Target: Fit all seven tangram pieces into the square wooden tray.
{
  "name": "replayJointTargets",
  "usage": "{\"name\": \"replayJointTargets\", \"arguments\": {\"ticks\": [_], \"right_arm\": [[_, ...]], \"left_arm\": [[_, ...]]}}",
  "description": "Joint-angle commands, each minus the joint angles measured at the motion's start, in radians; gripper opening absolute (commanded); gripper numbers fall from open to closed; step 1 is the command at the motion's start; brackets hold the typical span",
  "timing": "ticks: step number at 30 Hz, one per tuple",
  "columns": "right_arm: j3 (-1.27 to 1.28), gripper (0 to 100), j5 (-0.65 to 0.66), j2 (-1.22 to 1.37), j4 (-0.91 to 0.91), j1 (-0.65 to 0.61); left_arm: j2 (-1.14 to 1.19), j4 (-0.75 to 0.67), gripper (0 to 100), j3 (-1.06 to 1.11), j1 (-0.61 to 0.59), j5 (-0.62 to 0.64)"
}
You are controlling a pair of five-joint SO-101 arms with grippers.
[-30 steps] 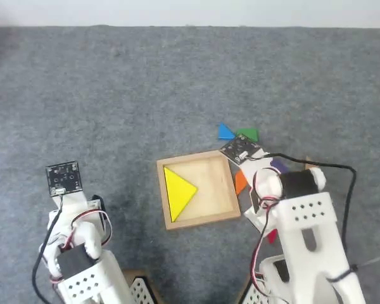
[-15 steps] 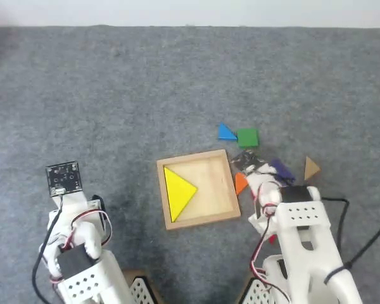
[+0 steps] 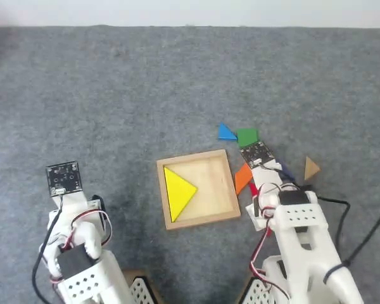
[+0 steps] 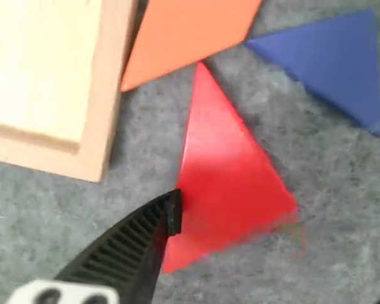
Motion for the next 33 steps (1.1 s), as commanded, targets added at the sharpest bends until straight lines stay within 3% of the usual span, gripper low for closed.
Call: {"name": "replayJointTargets", "arguments": {"ticks": [1,6,12,19,28,33], "right_arm": [[-0.035,52.8,-0.052,0.125,-0.05,-0.004],[-0.127,52.8,-0.091,0.252,-0.085,0.085],[-0.18,51.6,-0.098,0.325,-0.082,0.081],[-0.176,20.3,-0.091,0.325,-0.054,0.028],[-0.19,11.9,-0.095,0.331,-0.047,-0.015],[-0.235,11.0,-0.092,0.331,0.071,-0.016]], "left_arm": [[-0.018,0.005,17,-0.004,0.0,0.009],[-0.018,0.005,17,-0.004,0.0,0.009],[-0.018,0.005,17,-0.004,0.0,0.009],[-0.018,0.005,17,-0.004,0.0,0.009],[-0.018,0.005,17,-0.004,0.0,0.009],[-0.018,0.005,17,-0.004,0.0,0.009]]}}
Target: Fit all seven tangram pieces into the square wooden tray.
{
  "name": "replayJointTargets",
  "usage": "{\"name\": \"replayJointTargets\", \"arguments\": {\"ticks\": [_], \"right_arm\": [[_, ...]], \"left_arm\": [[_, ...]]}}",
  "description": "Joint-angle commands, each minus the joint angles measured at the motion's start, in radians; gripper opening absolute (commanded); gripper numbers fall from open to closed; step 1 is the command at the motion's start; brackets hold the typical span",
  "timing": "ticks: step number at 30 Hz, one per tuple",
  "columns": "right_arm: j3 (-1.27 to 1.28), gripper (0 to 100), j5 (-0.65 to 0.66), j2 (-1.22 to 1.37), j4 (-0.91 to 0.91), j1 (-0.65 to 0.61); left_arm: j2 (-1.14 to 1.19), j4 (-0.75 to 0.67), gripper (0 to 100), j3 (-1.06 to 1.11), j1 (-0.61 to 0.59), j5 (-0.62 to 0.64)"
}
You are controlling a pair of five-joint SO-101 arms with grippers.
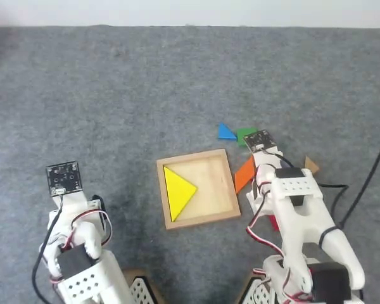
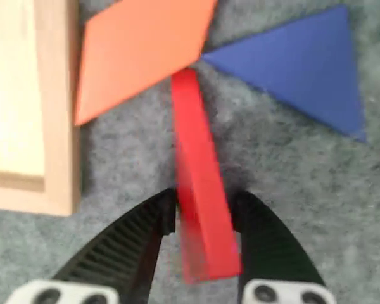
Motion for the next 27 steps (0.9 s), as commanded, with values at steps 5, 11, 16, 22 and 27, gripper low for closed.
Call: {"name": "replayJointTargets", "arguments": {"ticks": [5,11,16,22,27], "right_arm": [[-0.028,1.4,0.034,-0.025,0.047,-0.031],[-0.037,0.6,-0.009,-0.047,0.093,-0.025],[-0.161,0.6,-0.018,-0.117,0.197,0.024],[-0.443,0.6,-0.17,-0.182,0.364,-0.085],[-0.559,0.9,-0.393,-0.122,0.278,-0.394]], "left_arm": [[-0.018,0.005,17,-0.004,-0.002,0.009],[-0.018,0.005,17,-0.004,-0.002,0.009],[-0.018,0.005,17,-0.004,-0.002,0.009],[-0.018,0.005,17,-0.004,-0.002,0.009],[-0.018,0.005,17,-0.004,-0.002,0.009]]}}
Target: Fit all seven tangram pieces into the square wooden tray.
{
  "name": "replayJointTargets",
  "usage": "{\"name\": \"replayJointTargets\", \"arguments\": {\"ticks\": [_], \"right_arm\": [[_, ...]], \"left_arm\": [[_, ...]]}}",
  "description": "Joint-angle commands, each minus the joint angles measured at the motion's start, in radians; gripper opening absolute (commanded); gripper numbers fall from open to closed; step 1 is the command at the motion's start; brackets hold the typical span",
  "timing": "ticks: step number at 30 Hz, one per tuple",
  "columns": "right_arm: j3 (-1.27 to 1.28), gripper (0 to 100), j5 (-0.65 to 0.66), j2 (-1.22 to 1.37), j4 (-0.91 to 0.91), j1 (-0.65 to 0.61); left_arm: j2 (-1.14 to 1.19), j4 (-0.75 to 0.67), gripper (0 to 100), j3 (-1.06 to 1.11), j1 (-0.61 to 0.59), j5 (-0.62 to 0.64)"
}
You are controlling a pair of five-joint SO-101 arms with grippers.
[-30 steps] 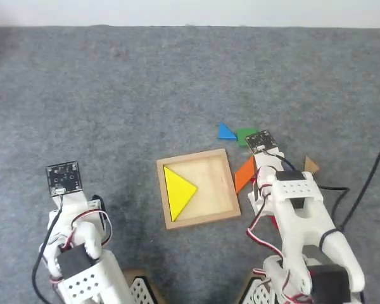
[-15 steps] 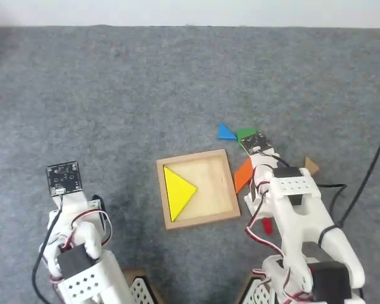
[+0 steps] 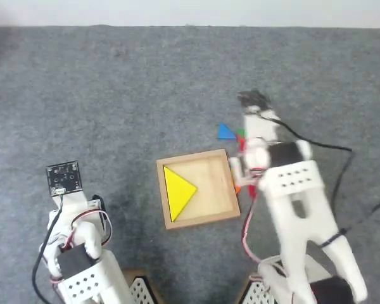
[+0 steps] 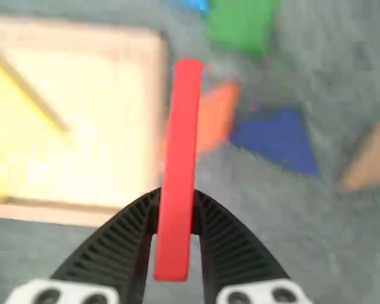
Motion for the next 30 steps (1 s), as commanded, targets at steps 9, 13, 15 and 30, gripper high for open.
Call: {"name": "replayJointTargets", "arguments": {"ticks": [9,13,15,30], "right_arm": [[-0.121,1.0,-0.598,0.245,-0.507,-0.3],[-0.121,1.0,-0.819,0.297,-0.587,-0.3],[-0.12,1.1,-0.921,0.312,-0.587,-0.3],[0.129,1.0,-1.241,0.326,-0.869,-0.348]], "left_arm": [[-0.018,0.005,17,-0.004,-0.003,0.009],[-0.018,0.005,17,-0.004,-0.003,0.009],[-0.018,0.005,17,-0.004,-0.003,0.009],[-0.018,0.005,17,-0.004,-0.003,0.009]]}}
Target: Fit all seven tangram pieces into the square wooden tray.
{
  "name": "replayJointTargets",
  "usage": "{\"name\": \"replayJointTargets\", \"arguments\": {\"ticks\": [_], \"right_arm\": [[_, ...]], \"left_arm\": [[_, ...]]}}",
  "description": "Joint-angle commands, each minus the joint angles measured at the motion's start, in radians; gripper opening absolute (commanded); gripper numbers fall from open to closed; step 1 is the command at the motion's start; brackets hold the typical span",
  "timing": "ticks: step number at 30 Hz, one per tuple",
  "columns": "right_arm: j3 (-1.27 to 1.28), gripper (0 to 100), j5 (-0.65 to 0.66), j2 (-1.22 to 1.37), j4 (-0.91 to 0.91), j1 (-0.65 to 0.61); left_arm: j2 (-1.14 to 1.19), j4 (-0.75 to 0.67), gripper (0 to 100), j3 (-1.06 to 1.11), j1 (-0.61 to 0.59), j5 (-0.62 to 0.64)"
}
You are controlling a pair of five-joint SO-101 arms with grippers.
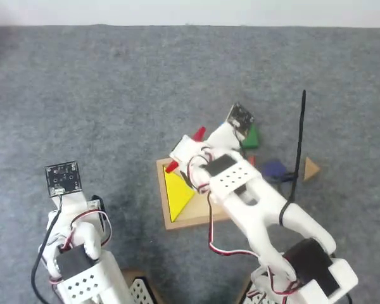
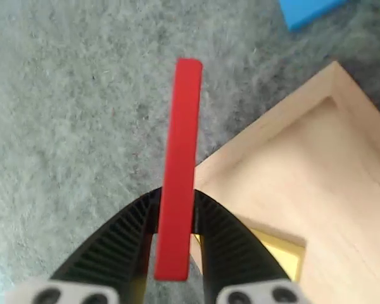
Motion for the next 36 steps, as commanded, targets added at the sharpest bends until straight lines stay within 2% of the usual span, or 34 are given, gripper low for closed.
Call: {"name": "replayJointTargets", "arguments": {"ticks": [1,6,21,24,30,32,36], "right_arm": [[0.051,0.8,-0.035,-0.004,-0.15,0.004],[0.143,0.8,-0.035,-0.004,-0.248,0.013],[0.222,2.1,-0.012,-0.015,-0.251,0.019],[0.229,12.9,0.048,-0.016,-0.245,0.012],[0.284,47.1,0.06,-0.016,-0.245,-0.051],[0.285,51.4,0.064,-0.016,-0.243,-0.058],[0.296,51.9,0.066,-0.064,-0.242,-0.05]], "left_arm": [[-0.018,0.005,17,-0.004,-0.003,0.009],[-0.018,0.005,17,-0.004,-0.003,0.009],[-0.018,0.005,17,-0.004,-0.003,0.009],[-0.018,0.005,17,-0.004,-0.003,0.009],[-0.018,0.005,17,-0.004,-0.003,0.009],[-0.018,0.005,17,-0.004,-0.003,0.009],[-0.018,0.005,17,-0.004,-0.002,0.009]]}}
